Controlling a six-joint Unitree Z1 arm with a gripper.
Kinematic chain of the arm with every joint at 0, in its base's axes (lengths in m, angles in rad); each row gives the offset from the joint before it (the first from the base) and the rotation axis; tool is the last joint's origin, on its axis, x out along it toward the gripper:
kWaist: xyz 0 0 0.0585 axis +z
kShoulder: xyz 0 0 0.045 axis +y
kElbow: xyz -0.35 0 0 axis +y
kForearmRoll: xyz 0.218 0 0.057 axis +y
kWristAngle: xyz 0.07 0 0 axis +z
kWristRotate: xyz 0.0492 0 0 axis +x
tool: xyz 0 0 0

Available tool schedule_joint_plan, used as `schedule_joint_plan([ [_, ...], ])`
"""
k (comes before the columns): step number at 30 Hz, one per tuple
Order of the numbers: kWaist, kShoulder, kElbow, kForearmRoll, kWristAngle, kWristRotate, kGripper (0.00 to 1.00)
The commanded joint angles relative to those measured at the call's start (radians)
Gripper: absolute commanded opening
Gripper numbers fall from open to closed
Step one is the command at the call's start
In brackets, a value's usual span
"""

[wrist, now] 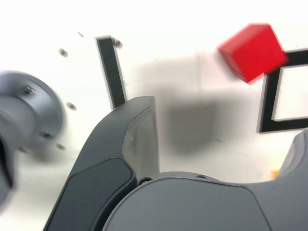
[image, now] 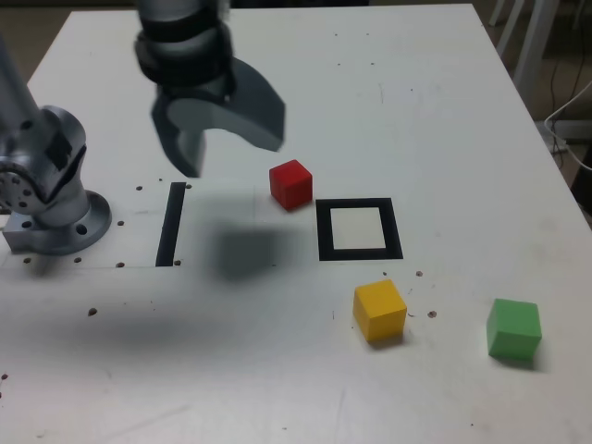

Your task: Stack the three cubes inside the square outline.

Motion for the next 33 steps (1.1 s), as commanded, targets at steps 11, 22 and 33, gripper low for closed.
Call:
schedule_joint_plan([
  [11,0.107,0.139,-0.146,0.098,-0.154,-0.071,0.99],
  [22,0.179,0.219,-0.129,0.001,-0.176,-0.171,0.98],
  [33,0.233,0.277,-0.118,-0.061,-0.165,-0.194,0.98],
])
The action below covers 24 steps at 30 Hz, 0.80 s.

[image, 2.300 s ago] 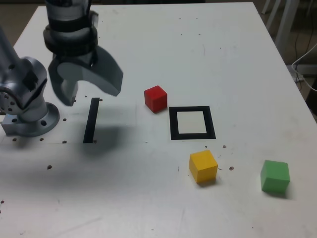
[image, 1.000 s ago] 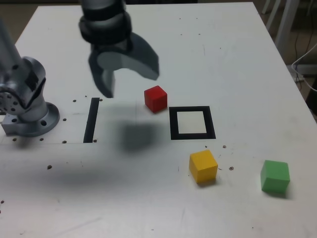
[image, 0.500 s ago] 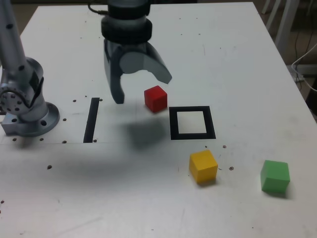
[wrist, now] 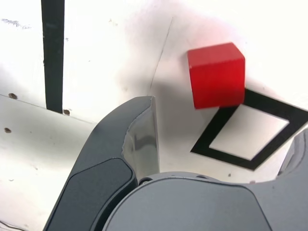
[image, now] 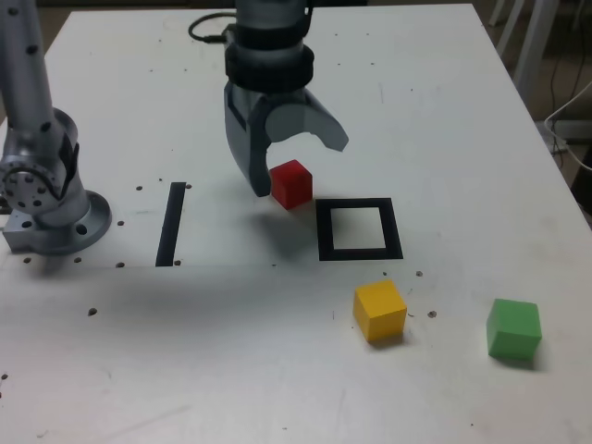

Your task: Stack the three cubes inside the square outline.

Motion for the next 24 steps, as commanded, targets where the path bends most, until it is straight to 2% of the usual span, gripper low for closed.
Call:
schedule_joint_plan([
  [1,0.01,0.014,0.003,-0.008,-0.001,-0.002,0.98],
  [12,0.028,0.071,0.014,-0.061,0.034,-0.002,0.95],
  [21,0.059,0.103,0.018,-0.053,0.063,-0.001,0.85],
  [24,0.065,0.108,0.016,-0.049,0.065,0.001,0.79],
])
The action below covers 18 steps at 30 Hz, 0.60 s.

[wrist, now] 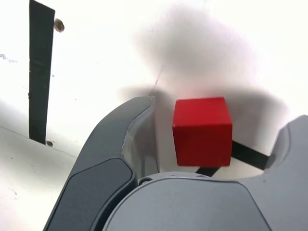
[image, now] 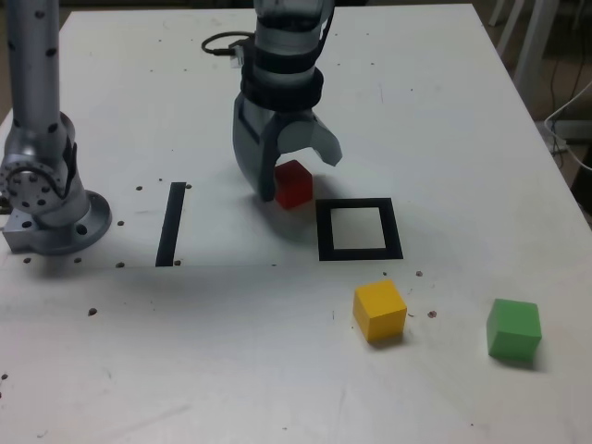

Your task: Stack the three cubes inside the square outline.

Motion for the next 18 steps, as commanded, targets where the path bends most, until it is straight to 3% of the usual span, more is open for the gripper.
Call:
schedule_joint_plan([
  [1,0.003,0.004,-0.002,0.004,0.001,0.002,0.76],
  [9,0.004,0.002,-0.003,0.004,-0.013,0.009,0.58],
  [18,0.006,-0.002,-0.005,-0.004,-0.034,0.037,0.51],
])
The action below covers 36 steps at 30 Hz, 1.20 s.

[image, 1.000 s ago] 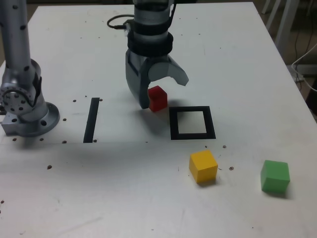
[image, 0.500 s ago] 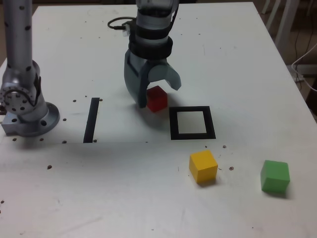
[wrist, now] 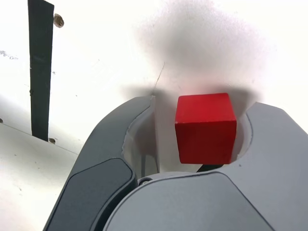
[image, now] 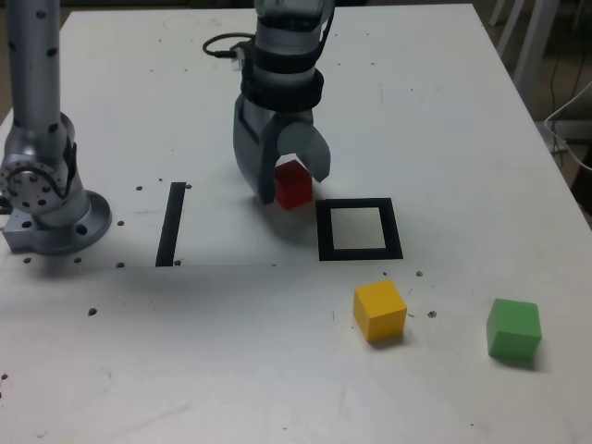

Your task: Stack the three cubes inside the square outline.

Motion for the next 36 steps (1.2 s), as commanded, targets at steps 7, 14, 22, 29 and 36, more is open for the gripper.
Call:
schedule_joint_plan([
  [7,0.004,-0.009,0.001,-0.023,-0.002,0.015,0.38],
  [14,0.005,-0.012,0.006,-0.039,0.001,0.024,0.28],
  [22,-0.013,-0.05,0.0,-0.038,0.0,0.035,0.24],
  [29,-0.089,-0.079,-0.05,0.004,-0.002,0.031,0.24],
  [36,-0.197,-0.069,-0.153,0.063,0.013,0.013,0.24],
])
